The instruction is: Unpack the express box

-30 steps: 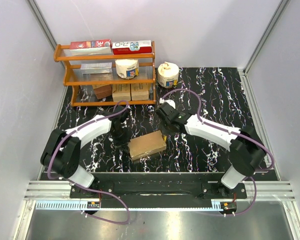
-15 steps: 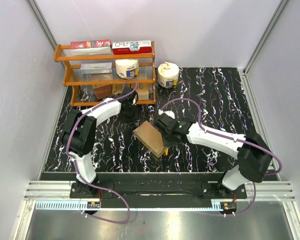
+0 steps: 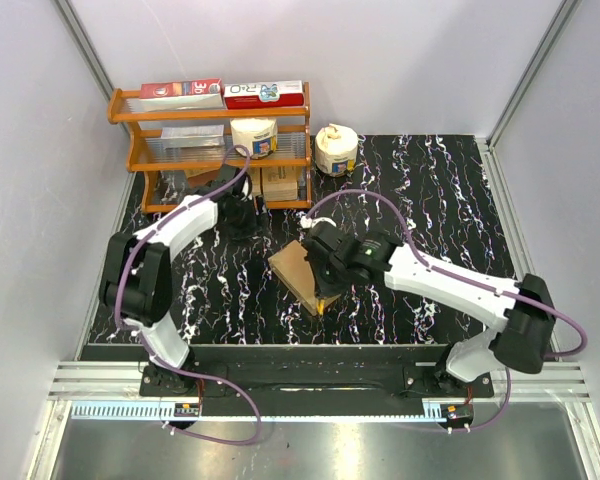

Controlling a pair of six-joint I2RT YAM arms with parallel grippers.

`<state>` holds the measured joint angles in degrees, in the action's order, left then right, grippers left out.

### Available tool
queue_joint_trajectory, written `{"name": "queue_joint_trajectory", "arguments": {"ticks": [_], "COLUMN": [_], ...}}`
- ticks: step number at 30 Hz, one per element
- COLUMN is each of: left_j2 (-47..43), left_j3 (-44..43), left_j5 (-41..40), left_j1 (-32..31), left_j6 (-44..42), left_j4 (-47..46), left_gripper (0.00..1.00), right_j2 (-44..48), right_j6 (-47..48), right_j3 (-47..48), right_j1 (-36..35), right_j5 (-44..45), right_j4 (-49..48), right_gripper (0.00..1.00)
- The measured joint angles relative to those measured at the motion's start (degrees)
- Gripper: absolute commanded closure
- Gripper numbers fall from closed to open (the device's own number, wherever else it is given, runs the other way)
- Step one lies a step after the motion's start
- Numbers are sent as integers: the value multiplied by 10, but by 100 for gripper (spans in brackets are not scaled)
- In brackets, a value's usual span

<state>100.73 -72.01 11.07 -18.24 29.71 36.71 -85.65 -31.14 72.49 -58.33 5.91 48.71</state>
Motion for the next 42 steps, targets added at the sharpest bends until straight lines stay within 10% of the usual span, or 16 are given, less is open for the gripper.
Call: {"name": "queue_joint_trajectory", "arguments": {"ticks": [20, 42], "left_j2": [-56, -31], "left_j3": [134, 153], "left_j5": [144, 155], "left_j1": [-7, -7], "left_j6": [33, 44], "left_j4": [-98, -116], "left_gripper": [27, 31], "right_j2": [-22, -26], "right_j6": [133, 146], "right_j3": [-81, -110], "right_j1": [-15, -15], "right_j5": [82, 90], "right_j4": [-326, -385], "right_gripper": [100, 100]}}
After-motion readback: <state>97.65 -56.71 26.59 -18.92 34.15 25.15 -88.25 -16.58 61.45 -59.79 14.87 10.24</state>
